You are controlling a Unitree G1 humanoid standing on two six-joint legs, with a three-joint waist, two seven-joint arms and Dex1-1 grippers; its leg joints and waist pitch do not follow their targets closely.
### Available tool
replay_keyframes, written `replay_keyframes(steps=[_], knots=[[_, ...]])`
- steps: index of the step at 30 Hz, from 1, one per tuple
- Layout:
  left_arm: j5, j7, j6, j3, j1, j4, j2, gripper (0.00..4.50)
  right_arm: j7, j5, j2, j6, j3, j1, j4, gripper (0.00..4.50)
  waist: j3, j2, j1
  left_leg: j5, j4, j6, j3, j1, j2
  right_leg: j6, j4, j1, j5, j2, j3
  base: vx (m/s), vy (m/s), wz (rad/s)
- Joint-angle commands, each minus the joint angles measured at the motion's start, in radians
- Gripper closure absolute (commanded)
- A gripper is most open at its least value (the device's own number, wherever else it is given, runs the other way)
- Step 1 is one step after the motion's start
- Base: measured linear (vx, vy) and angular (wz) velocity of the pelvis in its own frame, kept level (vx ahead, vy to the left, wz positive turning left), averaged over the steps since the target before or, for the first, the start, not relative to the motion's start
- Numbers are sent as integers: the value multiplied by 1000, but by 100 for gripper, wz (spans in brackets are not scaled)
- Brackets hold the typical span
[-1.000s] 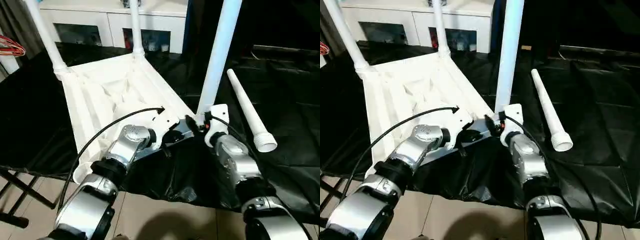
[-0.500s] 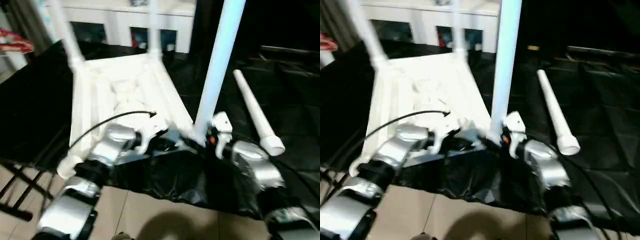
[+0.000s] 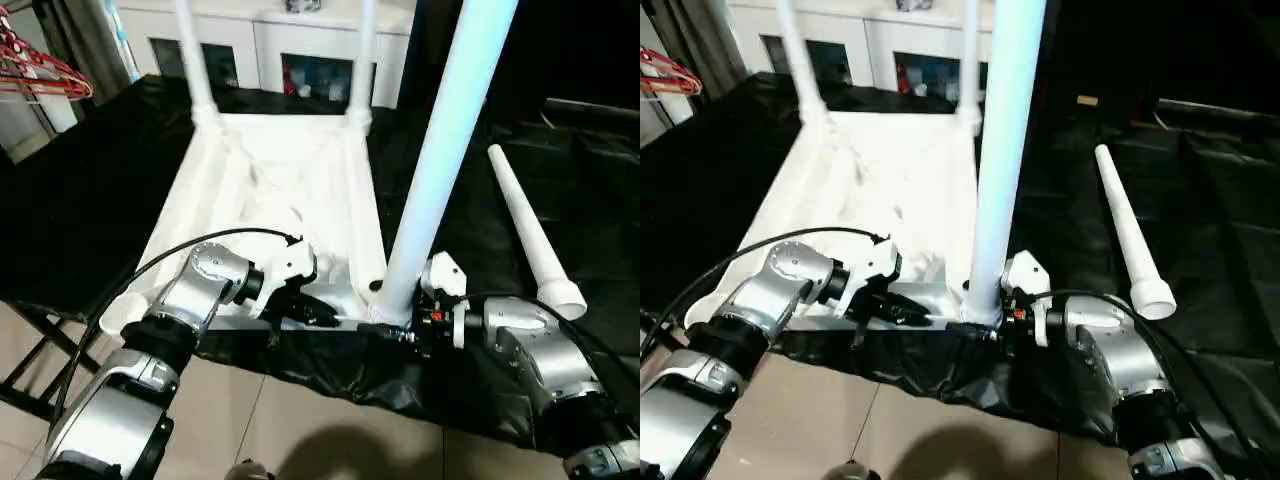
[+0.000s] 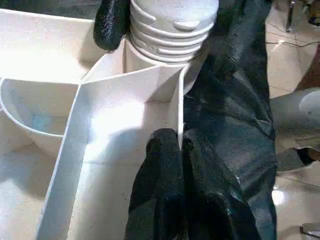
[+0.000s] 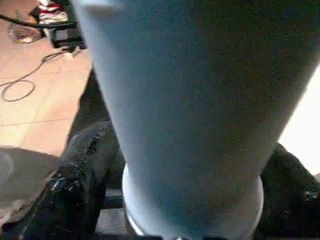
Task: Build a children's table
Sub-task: Rotate leg to tighten
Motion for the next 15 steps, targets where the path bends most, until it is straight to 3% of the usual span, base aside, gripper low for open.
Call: replay_keyframes(steps=[1,5,6,8,12,15], knots=[[-16,-17,-15,-6,-31,-7,-7,450,41,30,5,22,32,12,-43,106,-73,-7,-3,-179,-59,69,11,1,2,-236,-54,65,-140,-40,33,0,0,0],[-17,-22,-19,-7,-29,-4,-8,450,39,35,10,33,36,18,-55,135,-72,-7,-2,-189,-60,62,11,1,2,-233,-55,64,-154,-40,33,0,0,0],[-19,-21,-18,-6,-25,-6,-12,450,38,35,15,39,38,24,-56,140,-73,2,-1,-190,-59,59,10,1,2,-235,-54,64,-154,-40,33,0,0,0],[-24,-9,-12,-1,-19,-13,-21,450,27,35,24,47,35,30,-54,162,-72,-6,-1,-195,-60,56,10,0,2,-234,-55,66,-149,-40,32,0,0,0],[-32,34,5,15,-12,-24,-43,450,-17,39,52,64,21,34,-47,169,-71,-4,-1,-209,-61,47,9,1,2,-226,-58,64,-182,-41,32,0,0,0],[-14,215,23,50,-30,-5,-106,450,-270,-40,143,15,-18,-9,69,171,-68,-5,-10,-235,-65,25,9,1,0,-208,-65,59,-246,-44,33,0,0,0]])
